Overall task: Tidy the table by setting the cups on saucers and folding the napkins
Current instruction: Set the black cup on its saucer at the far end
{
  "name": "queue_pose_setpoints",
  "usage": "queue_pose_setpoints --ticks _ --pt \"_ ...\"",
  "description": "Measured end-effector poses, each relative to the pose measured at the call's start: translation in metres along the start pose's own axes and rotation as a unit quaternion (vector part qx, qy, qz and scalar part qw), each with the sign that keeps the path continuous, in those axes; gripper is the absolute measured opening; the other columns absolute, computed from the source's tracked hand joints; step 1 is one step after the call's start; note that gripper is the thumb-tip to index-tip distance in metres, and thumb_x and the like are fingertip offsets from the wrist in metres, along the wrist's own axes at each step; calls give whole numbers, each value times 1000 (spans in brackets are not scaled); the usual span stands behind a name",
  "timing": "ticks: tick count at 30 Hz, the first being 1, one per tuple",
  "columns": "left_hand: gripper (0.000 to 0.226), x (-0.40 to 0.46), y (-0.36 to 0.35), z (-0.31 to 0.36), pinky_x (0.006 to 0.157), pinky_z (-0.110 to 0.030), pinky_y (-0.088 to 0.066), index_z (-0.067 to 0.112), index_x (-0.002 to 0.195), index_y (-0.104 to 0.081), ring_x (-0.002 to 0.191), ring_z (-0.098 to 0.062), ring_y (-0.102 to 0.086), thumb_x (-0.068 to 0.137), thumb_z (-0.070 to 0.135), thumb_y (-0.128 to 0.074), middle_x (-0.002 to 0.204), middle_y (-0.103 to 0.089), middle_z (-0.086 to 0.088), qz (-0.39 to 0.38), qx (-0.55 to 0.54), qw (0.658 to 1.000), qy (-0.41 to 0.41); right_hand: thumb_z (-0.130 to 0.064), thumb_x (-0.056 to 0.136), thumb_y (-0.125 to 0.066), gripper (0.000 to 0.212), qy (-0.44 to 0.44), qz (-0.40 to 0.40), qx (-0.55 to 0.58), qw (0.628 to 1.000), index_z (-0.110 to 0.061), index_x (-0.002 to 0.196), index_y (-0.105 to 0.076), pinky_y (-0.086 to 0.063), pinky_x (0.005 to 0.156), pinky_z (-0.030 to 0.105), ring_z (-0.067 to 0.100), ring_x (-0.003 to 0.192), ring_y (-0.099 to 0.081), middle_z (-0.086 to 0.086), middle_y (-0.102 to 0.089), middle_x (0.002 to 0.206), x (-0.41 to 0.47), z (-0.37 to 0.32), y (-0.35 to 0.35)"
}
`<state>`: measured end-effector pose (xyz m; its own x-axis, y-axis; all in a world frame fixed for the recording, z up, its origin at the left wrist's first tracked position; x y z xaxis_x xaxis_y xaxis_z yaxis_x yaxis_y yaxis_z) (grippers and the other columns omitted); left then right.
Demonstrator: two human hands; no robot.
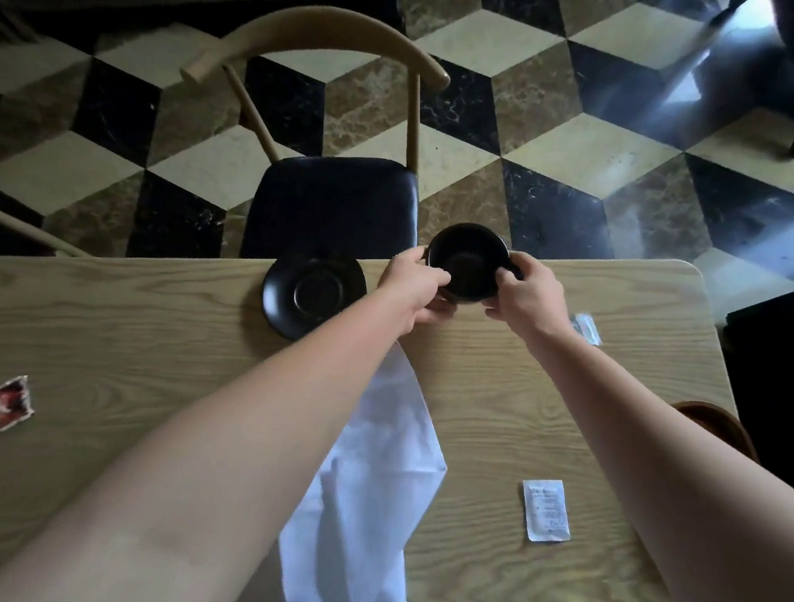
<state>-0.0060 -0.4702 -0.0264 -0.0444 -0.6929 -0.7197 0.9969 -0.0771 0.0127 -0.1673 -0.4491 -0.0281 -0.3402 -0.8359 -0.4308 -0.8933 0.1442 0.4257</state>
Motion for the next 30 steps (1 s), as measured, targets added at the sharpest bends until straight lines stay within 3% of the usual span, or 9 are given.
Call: queue_pose_setpoints --ticks 7,11,14,18,22,26,30 --pt "18 -10 113 28 78 -47 -62 16 110 -66 87 -34 -73 96 16 -55 102 -71 -17 37 66 996 -41 -12 92 -43 24 16 -75 14 997 -22 98 -64 -64 58 34 29 76 -76 15 -73 88 -15 -60 -85" --pt "12 -11 164 25 79 -47 -60 11 102 -66 84 -33 -67 93 5 -61 100 -66 -17 58 54 996 -38 -11 92 -44 23 24 -108 0 994 -21 98 -64 -64 60 37 32 74 -76 19 -73 92 -28 -78 -127" --pt "20 -10 188 19 81 -49 -60 10 100 -67 95 -32 -65 89 -5 -61 106 -65 -17 95 37 994 -45 -9 89 -43 26 23 -128 -5 992 -16 99 -66 -64 62 42 38 75 -75 16 -72 78 -38 -82 -151" --pt "36 -9 201 5 80 -51 -60 9 116 -69 109 -33 -64 86 -9 -61 119 -66 -16 124 38 991 -43 -7 83 -39 33 18 -128 -30 991 -11 101 -66 -63 66 49 38 73 -75 20 -72 81 -45 -75 -169" --pt "36 -8 203 -4 79 -49 -61 11 115 -70 108 -33 -64 85 -6 -63 119 -66 -15 122 42 991 -35 -6 87 -37 34 -6 -123 -31 992 -15 104 -65 -64 63 45 37 74 -75 26 -72 94 -46 -66 -173" --pt "33 -3 204 -11 79 -51 -61 10 112 -70 105 -34 -65 85 -7 -63 117 -66 -16 113 36 993 -24 -5 87 -38 31 -18 -126 -40 991 -17 102 -63 -64 61 41 38 75 -75 26 -72 92 -47 -64 -173" --pt "37 -1 208 -14 76 -51 -61 13 118 -66 102 -32 -67 86 -5 -65 116 -66 -12 117 40 992 -14 -3 87 -37 32 -29 -136 -46 989 -6 100 -66 -64 56 38 40 76 -75 29 -72 89 -47 -59 -177"
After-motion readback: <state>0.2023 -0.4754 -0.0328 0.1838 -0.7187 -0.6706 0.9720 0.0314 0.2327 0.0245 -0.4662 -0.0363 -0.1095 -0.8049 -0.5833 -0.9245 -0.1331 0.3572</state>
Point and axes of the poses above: each hand's wrist, its own x-axis towards the middle knuckle, its own y-axis out of the back of the hand, z = x × y, the point moved 5 cm from there along x, towards the middle knuckle
